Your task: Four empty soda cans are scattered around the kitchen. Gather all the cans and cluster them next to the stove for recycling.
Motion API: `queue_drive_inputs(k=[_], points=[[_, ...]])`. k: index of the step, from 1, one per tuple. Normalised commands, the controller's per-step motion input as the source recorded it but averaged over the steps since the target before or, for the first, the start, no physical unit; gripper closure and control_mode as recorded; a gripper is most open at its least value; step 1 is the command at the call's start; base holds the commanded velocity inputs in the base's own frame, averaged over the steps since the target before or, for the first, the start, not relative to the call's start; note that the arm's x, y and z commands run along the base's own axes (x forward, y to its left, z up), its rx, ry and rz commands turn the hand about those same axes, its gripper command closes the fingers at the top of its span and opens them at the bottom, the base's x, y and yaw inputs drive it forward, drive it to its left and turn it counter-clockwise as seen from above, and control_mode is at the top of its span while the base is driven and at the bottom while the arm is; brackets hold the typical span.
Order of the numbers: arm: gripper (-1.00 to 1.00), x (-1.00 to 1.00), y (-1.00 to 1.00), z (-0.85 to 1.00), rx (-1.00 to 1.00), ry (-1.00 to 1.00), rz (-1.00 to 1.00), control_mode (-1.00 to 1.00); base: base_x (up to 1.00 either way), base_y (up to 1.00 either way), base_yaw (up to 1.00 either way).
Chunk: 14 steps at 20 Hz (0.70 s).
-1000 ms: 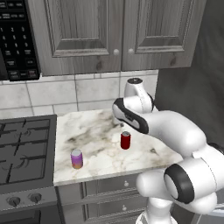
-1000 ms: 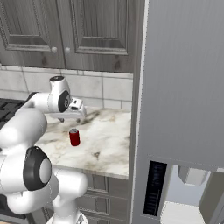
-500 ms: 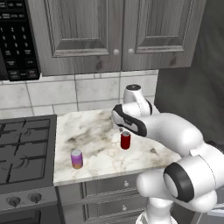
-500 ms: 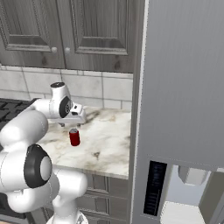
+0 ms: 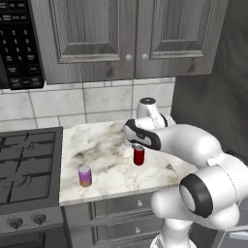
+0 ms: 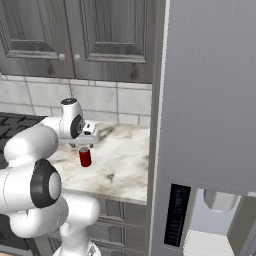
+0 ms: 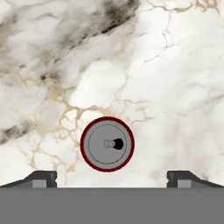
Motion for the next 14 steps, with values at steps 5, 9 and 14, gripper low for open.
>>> queue_drive_inputs(k=[5,9,14], points=[[-1.00,0.14,0.00,-0.18,0.01,0.01,0.02,-1.00,0.00,0.00,0.00],[-1.00,0.11,0.00,-0.16,0.01,0.03,0.02,-1.00,0.00,0.00,0.00],[-1.00,0.02,0.00,-0.13,0.00,0.03,0.02,-1.00,0.00,0.00,0.00]])
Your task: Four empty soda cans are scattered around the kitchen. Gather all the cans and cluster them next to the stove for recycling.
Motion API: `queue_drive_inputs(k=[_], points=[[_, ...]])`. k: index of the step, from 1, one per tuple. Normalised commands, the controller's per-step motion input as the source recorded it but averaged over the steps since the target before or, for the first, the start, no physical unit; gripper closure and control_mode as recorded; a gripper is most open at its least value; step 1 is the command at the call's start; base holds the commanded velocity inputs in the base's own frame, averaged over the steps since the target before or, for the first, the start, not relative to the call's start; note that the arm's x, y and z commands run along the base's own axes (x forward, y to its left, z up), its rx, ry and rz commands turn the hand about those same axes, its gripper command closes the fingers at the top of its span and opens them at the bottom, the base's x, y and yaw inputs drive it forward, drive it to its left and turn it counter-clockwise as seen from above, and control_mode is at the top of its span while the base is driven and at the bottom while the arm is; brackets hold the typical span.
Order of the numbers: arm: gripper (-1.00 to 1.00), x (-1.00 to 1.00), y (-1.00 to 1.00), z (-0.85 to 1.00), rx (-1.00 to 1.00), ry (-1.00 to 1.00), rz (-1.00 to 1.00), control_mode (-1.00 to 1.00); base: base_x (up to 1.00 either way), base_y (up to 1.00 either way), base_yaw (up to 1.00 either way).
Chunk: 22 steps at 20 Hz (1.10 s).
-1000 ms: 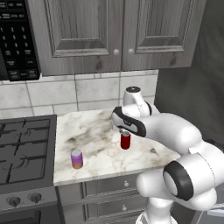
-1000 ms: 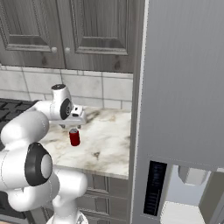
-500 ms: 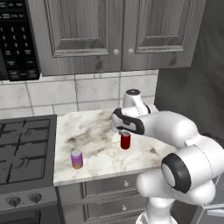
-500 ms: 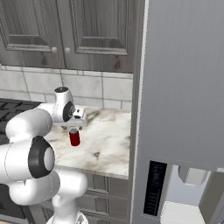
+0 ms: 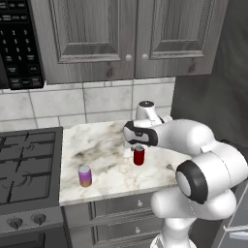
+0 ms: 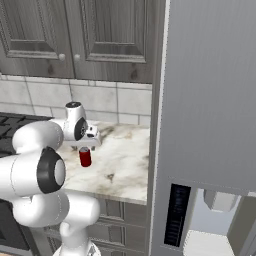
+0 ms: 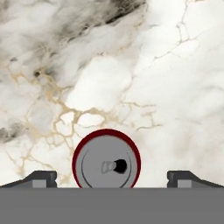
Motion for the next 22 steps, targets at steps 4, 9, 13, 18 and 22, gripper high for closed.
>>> queue_drive_inputs(k=[4,9,13,18,22], points=[[-1.00,0.01,0.00,-0.13,0.00,0.02,0.01,-1.00,0.00,0.00,0.00],[-1.00,0.00,0.00,-0.14,0.00,0.02,0.01,-1.00,0.00,0.00,0.00],[-1.00,0.01,0.00,-0.15,0.00,0.02,0.01,-1.00,0.00,0.00,0.00],[-1.00,0.00,0.00,-0.11,0.00,0.01,0.00,-1.00,0.00,0.00,0.00],[-1.00,0.00,0.00,-0.08,0.00,0.01,0.00,-1.00,0.00,0.00,0.00]])
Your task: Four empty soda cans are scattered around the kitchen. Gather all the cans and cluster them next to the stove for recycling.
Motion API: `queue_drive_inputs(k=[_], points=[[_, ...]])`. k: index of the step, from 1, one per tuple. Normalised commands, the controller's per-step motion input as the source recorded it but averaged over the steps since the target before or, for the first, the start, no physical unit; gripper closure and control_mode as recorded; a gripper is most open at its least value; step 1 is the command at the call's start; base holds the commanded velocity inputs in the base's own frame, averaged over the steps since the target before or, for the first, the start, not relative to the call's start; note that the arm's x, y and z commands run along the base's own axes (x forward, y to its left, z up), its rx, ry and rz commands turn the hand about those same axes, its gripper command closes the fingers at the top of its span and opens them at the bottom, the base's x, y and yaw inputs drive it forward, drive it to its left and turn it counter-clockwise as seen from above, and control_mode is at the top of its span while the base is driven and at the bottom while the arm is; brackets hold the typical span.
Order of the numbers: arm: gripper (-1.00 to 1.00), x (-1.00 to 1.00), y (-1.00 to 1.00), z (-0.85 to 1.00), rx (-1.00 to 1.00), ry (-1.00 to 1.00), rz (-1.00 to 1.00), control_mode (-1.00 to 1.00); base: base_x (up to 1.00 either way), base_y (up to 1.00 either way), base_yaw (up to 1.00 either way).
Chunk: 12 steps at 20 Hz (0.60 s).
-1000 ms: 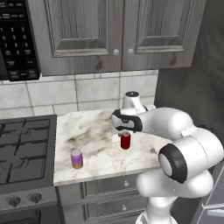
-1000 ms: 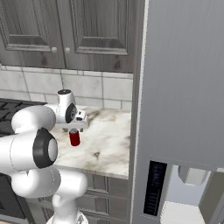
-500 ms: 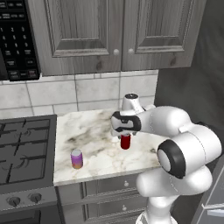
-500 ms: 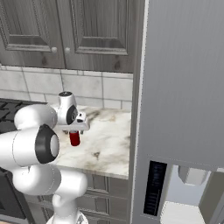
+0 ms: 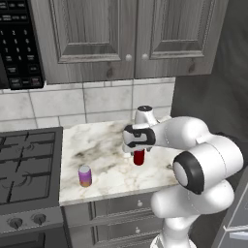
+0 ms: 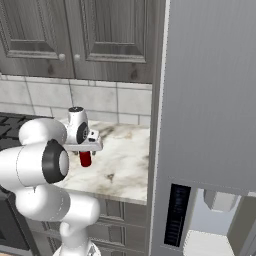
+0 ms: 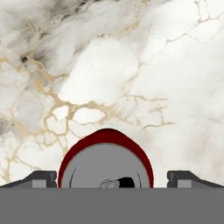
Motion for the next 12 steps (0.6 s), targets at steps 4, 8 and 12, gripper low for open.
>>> queue_drive_inputs(k=[4,8,12], points=[[-1.00,0.00,0.00,-0.06,0.00,0.00,0.00,-1.00,0.00,0.00,0.00],[1.00,0.00,0.00,0.00,0.00,0.00,0.00,-1.00,0.00,0.00,0.00],[1.00,0.00,0.04,0.00,0.00,0.00,0.00,-1.00,0.00,0.00,0.00]])
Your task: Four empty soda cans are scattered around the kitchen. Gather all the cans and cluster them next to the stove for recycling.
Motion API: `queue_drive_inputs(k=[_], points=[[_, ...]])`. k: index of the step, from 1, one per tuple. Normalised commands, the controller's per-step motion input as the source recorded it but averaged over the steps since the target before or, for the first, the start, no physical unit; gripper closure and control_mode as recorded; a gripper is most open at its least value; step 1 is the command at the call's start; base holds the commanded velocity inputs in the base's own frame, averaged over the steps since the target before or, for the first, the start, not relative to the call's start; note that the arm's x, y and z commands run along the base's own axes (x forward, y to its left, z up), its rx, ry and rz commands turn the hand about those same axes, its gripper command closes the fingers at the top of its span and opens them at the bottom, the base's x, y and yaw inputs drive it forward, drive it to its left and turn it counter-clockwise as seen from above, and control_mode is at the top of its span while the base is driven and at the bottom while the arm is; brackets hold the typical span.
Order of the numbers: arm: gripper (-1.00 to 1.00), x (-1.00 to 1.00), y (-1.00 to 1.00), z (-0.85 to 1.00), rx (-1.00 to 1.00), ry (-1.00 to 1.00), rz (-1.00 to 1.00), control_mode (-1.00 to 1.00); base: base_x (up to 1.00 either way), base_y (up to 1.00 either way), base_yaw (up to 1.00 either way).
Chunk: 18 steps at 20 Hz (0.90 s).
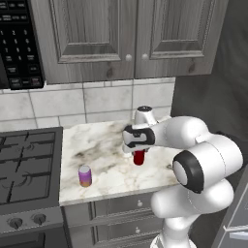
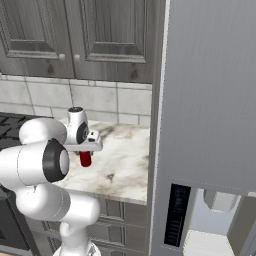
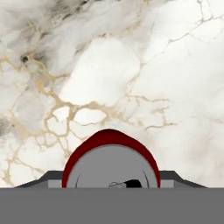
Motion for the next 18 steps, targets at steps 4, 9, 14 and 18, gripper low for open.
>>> queue_drive_inputs(k=[4,9,14,18], points=[[1.00,0.00,0.19,0.02,0.00,0.00,0.00,-1.00,0.00,0.00,0.00],[1.00,0.01,0.27,0.14,0.00,0.00,0.00,-1.00,0.00,0.00,0.00],[1.00,0.07,0.33,0.24,0.00,0.01,0.02,-1.00,0.00,0.00,0.00],[1.00,0.14,0.46,0.14,0.00,0.07,0.03,-1.00,0.00,0.00,0.00]])
